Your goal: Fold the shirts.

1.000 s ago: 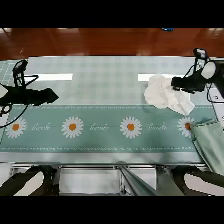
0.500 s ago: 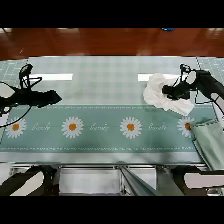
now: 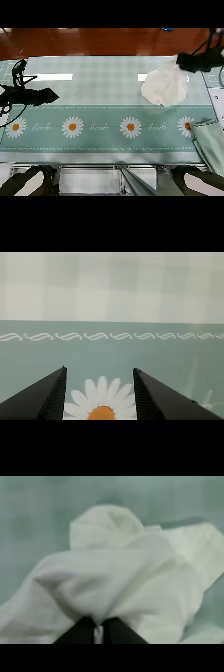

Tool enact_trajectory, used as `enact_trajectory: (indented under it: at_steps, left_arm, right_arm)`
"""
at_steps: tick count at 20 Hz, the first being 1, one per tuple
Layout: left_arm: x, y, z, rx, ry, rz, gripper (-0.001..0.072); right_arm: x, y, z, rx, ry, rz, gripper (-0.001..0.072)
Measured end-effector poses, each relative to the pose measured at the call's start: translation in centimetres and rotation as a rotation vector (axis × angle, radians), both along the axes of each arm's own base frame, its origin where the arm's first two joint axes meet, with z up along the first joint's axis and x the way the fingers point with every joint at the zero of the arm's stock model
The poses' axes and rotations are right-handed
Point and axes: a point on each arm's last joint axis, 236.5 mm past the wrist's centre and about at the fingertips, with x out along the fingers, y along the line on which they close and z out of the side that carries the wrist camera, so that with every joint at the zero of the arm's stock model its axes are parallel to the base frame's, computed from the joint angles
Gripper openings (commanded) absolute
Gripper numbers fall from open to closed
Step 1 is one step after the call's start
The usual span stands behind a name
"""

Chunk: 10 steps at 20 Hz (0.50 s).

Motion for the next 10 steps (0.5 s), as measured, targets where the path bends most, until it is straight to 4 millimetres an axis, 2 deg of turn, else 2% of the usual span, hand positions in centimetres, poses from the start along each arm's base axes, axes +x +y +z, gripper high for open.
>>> enact_trajectory:
  at_steps: [3, 5, 8, 10]
  left_arm:
    - [-0.5, -2.3, 0.8, -0.042, -0.007, -0.047, 0.0507]
    - [-0.8, -3.9, 1.1, -0.055, -0.013, -0.089, 0.0507]
    - [-0.8, -5.4, 1.5, -0.066, -0.031, -0.125, 0.0507]
    - [-0.6, -5.7, 1.6, -0.064, -0.044, -0.131, 0.0507]
  right_arm:
    - [-1.1, 0.6, 10.0, 0.003, -0.211, 0.024, 0.0028]
    - [-2.3, 1.2, 16.0, 0.013, -0.333, 0.047, 0.0028]
    - [-4.6, 2.6, 23.8, 0.043, -0.5, 0.093, 0.0028]
    - [-6.3, 3.8, 28.1, 0.068, -0.595, 0.135, 0.0028]
